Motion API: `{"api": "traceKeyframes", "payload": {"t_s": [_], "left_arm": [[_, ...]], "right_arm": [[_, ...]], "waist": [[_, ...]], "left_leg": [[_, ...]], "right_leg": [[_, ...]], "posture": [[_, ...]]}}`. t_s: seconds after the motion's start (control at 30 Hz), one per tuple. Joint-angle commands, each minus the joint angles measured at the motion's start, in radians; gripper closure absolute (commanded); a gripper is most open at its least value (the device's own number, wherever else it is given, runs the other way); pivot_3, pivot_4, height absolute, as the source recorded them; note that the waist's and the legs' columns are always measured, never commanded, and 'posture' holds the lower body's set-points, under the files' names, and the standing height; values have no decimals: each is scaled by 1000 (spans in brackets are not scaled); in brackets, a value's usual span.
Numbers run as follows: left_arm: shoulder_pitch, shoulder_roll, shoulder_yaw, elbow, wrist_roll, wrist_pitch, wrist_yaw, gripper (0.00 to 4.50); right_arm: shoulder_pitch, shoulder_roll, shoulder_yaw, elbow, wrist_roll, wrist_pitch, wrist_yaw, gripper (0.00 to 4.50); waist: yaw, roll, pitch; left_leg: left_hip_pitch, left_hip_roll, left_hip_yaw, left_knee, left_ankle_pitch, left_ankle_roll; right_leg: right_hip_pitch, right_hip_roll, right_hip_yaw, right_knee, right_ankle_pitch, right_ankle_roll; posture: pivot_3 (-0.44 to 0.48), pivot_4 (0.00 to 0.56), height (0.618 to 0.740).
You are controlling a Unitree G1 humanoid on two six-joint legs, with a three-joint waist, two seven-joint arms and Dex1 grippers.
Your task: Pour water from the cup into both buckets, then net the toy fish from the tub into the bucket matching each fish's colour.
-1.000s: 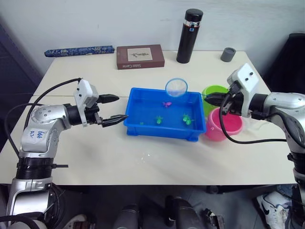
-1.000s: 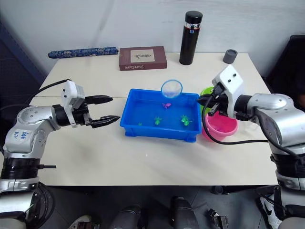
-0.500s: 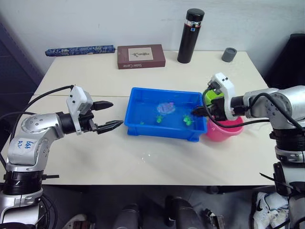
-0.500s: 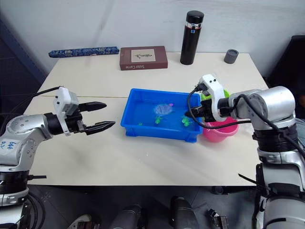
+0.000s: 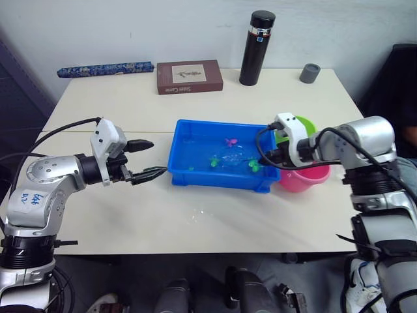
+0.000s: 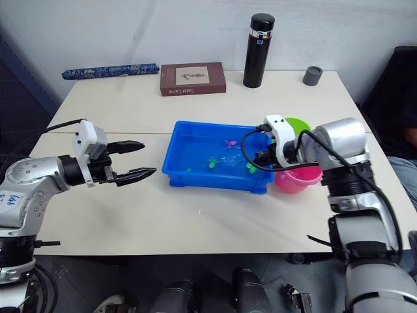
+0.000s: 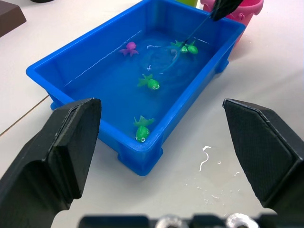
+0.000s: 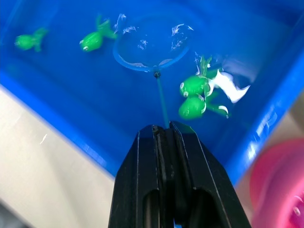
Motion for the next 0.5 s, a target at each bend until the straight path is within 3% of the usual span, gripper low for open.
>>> {"api": "traceKeyframes", "payload": {"t_s": [0.03, 0.23, 0.5], "left_arm": [[10, 22, 38, -45, -22, 11, 10, 67], [28, 34, 54, -67, -30, 25, 22, 67], [26, 30, 50, -66, -30, 25, 28, 67]], "right_arm": [[-48, 41, -33, 51, -48, -74, -52, 4500], [-54, 90, -78, 95, -99, -206, -117, 4500], [-20, 39, -103, -35, -64, -147, -74, 4500]], "waist": [[-2, 0, 0], [1, 0, 0], [-4, 0, 0]], "left_leg": [[0, 0, 0, 0, 0, 0], [-1, 0, 0, 0, 0, 0], [-2, 0, -1, 0, 0, 0]], "right_leg": [[0, 0, 0, 0, 0, 0], [0, 0, -1, 0, 0, 0], [-1, 0, -1, 0, 0, 0]], "posture": [[0, 150, 740], [0, 150, 740], [0, 150, 740]]}}
